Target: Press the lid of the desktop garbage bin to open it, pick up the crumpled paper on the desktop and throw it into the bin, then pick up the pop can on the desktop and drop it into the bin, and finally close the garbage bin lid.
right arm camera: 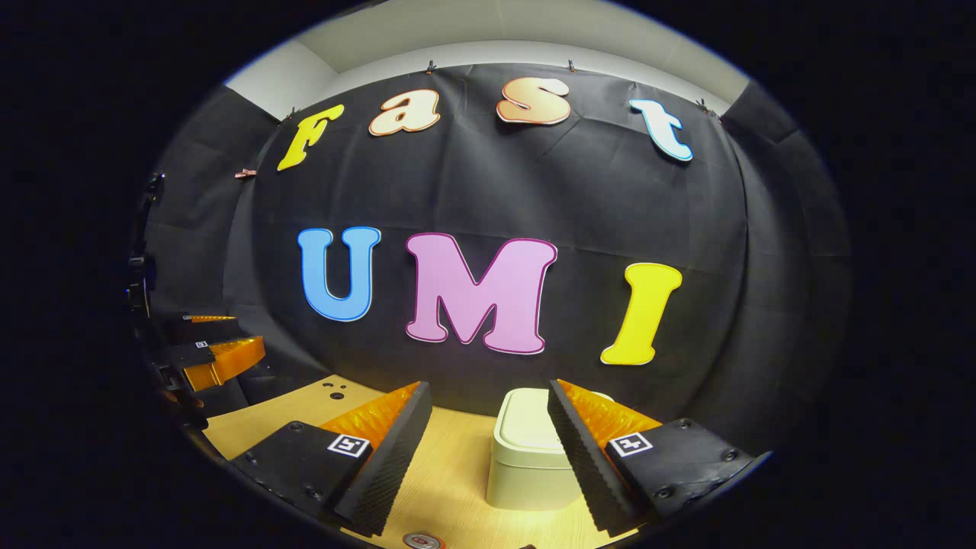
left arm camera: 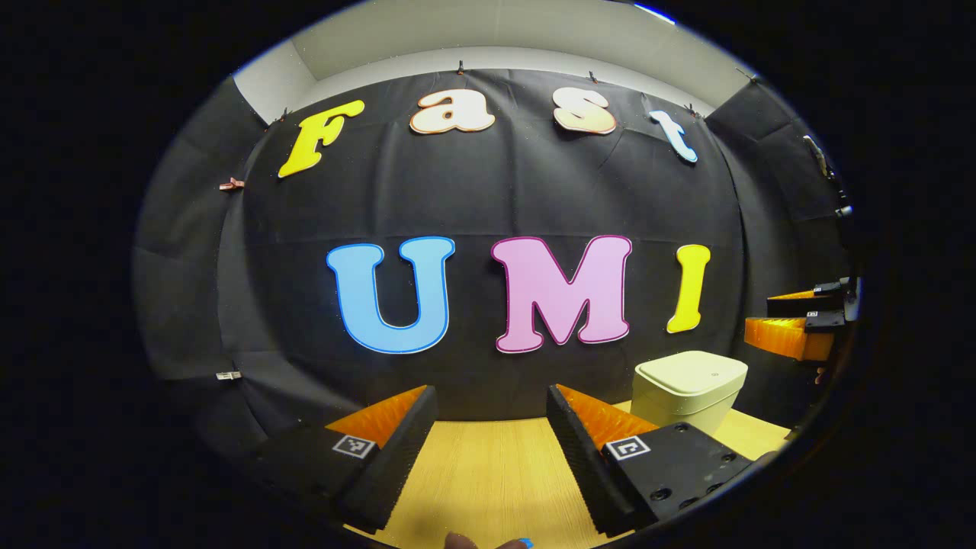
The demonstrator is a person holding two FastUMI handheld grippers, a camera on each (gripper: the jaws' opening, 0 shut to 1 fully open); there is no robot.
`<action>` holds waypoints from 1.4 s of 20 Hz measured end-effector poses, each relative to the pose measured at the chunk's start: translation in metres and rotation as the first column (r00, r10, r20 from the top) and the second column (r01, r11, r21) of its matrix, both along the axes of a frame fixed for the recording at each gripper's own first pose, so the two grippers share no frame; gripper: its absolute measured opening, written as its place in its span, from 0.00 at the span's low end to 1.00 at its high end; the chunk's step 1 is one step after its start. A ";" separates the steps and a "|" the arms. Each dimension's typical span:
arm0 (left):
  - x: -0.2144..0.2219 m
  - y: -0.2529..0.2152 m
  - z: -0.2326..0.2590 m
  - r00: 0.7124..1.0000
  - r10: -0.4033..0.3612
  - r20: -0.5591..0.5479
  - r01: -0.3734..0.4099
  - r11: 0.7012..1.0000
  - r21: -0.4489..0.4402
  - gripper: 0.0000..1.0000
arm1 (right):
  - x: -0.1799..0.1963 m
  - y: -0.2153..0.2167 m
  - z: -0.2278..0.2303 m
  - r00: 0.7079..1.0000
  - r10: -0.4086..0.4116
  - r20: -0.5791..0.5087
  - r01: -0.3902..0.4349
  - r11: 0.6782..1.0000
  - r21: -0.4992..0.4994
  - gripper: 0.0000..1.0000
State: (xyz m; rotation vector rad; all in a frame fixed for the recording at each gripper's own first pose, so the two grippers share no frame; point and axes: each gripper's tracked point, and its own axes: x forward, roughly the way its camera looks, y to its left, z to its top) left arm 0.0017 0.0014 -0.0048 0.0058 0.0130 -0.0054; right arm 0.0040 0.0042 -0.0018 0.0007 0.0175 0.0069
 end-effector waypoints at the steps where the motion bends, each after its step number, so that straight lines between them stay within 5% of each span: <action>1: -0.001 0.001 0.001 1.000 0.001 0.000 -0.001 1.000 0.001 0.94 | 0.000 0.000 -0.001 1.000 -0.001 -0.002 0.001 1.000 -0.003 0.97; 8: 0.002 -0.001 -0.001 1.000 -0.001 -0.002 0.001 1.000 0.007 0.94 | 0.003 -0.003 0.001 1.000 -0.003 -0.002 0.003 1.000 0.019 0.91; 11: 0.002 -0.002 0.000 1.000 -0.001 0.000 0.001 1.000 0.008 0.94 | 0.005 -0.010 -0.005 0.999 -0.023 -0.026 0.023 1.000 0.002 0.26; 14: 0.002 0.000 -0.001 1.000 0.002 0.001 -0.002 1.000 0.008 0.94 | 0.004 -0.010 -0.005 1.000 -0.006 -0.023 0.007 1.000 0.017 0.07; 17: 0.002 -0.001 0.000 1.000 0.002 0.002 -0.002 1.000 0.009 0.94 | 0.007 -0.014 0.001 1.000 0.006 -0.006 -0.006 1.000 -0.014 0.05; 23: 0.000 -0.002 0.000 1.000 0.000 0.002 0.000 1.000 0.010 0.94 | 0.037 -0.042 -0.019 0.984 -0.003 -0.180 0.008 1.000 0.029 0.05; 28: -0.002 -0.003 -0.001 1.000 -0.003 -0.001 0.003 1.000 0.020 0.94 | 0.063 -0.074 -0.058 0.930 -0.025 -0.366 0.024 1.000 -0.009 0.05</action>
